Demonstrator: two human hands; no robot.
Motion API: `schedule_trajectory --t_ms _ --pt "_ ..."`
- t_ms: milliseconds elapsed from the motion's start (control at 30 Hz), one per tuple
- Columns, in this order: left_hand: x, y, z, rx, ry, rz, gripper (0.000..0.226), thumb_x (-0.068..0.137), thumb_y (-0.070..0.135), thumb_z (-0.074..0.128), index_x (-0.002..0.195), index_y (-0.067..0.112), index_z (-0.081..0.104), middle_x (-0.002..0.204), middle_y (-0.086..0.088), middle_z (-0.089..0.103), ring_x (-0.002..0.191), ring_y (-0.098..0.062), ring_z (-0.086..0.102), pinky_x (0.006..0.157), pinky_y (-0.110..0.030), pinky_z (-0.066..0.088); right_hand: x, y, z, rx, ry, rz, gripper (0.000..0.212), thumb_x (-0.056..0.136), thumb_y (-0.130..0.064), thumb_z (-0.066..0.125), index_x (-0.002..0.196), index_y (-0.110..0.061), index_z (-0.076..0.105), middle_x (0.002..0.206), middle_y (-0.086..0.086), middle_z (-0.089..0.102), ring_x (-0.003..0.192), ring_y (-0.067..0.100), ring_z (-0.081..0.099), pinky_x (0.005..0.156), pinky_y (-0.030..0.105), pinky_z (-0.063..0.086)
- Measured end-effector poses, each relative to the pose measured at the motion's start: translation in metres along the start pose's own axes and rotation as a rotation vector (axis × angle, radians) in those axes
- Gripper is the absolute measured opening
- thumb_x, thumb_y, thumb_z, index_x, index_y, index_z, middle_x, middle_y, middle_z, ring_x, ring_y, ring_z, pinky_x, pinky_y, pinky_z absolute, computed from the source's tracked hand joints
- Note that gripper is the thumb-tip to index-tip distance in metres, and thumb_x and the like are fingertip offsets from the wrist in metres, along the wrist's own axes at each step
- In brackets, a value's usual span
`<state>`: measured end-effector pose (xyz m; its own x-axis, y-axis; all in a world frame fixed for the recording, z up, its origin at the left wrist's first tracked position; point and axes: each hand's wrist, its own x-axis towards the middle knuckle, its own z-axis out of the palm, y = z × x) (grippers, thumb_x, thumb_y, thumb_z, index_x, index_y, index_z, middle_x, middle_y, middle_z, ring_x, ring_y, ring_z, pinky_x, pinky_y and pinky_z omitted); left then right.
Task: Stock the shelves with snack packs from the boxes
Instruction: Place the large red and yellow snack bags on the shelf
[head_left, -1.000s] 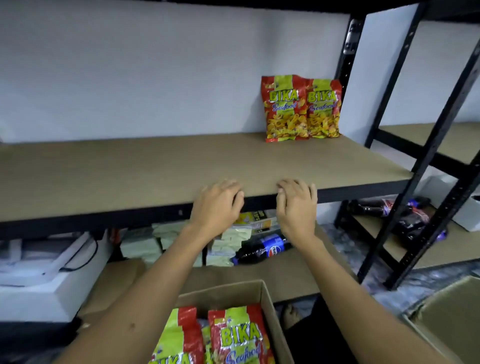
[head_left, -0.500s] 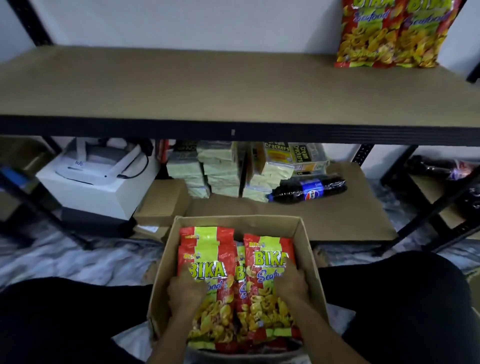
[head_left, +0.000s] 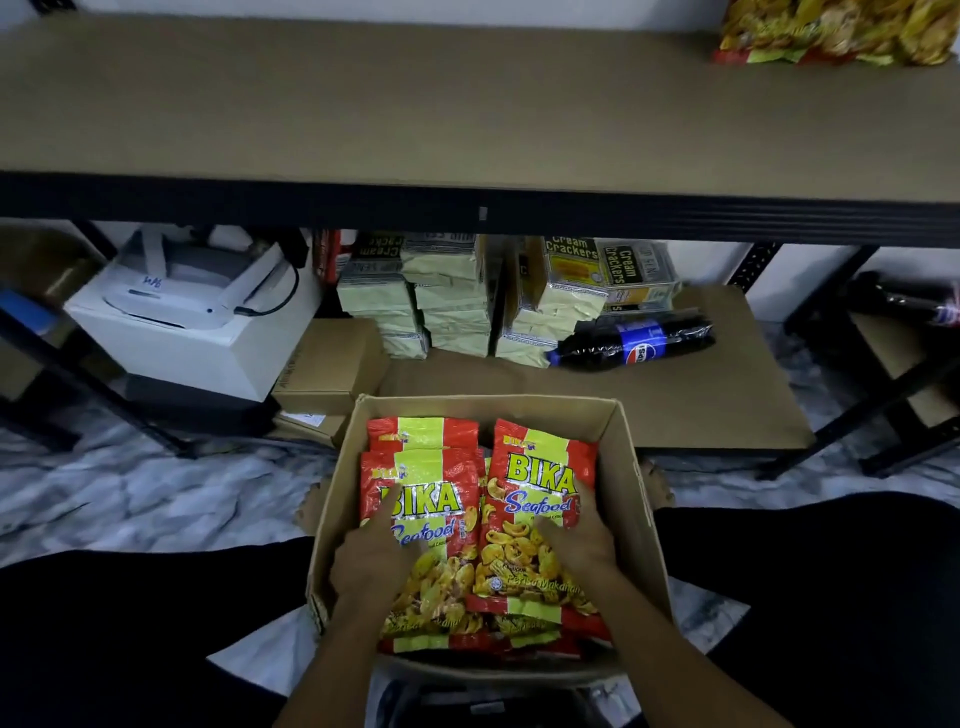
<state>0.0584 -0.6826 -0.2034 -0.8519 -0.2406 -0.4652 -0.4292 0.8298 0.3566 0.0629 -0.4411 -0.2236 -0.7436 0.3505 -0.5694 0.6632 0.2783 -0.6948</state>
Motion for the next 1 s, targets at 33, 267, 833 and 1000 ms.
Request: schedule_trajectory --t_ms 33,267,833,1000 --pt "-0.001 0.003 -0.001 0.022 0.006 0.01 0.085 0.082 0.054 0.068 0.146 0.054 0.012 0.126 -0.006 0.064 0.096 -0.029 0.067 0.08 -0.037 0.056 0.0 0.0 -0.003 0.037 -0.019 0.022 0.089 0.079 -0.023 0.076 0.148 -0.042 0.024 0.137 0.003 0.054 0.117 0.026 0.056 0.094 0.041 0.051" --pt "-0.001 0.0 -0.012 -0.563 -0.14 0.082 0.093 0.073 0.004 0.08 0.143 0.048 0.036 0.153 -0.004 0.036 0.118 -0.02 0.053 0.082 -0.026 0.051 -0.002 -0.007 -0.005 0.139 -0.065 0.009 0.088 0.074 0.014 0.055 0.145 -0.034 0.036 0.103 -0.009 0.065 0.085 0.015 0.063 0.068 0.03 0.055" --pt "-0.048 0.074 -0.098 -0.842 0.019 0.586 0.084 0.078 -0.004 0.074 0.134 0.05 0.044 0.148 0.023 0.034 0.135 -0.002 0.031 0.099 -0.025 0.041 -0.058 -0.076 -0.099 0.203 0.096 -0.541 0.087 0.081 0.013 0.062 0.146 -0.038 0.036 0.153 -0.019 0.03 0.142 0.009 0.026 0.112 0.051 0.037" --pt "-0.066 0.132 -0.138 -0.955 0.088 0.793 0.084 0.075 -0.005 0.076 0.13 0.051 0.046 0.138 0.026 0.045 0.115 0.011 0.051 0.081 -0.01 0.048 -0.081 -0.11 -0.146 0.269 0.25 -0.694 0.082 0.079 0.011 0.063 0.136 -0.045 0.043 0.139 -0.031 0.04 0.116 -0.017 0.045 0.101 0.041 0.047"
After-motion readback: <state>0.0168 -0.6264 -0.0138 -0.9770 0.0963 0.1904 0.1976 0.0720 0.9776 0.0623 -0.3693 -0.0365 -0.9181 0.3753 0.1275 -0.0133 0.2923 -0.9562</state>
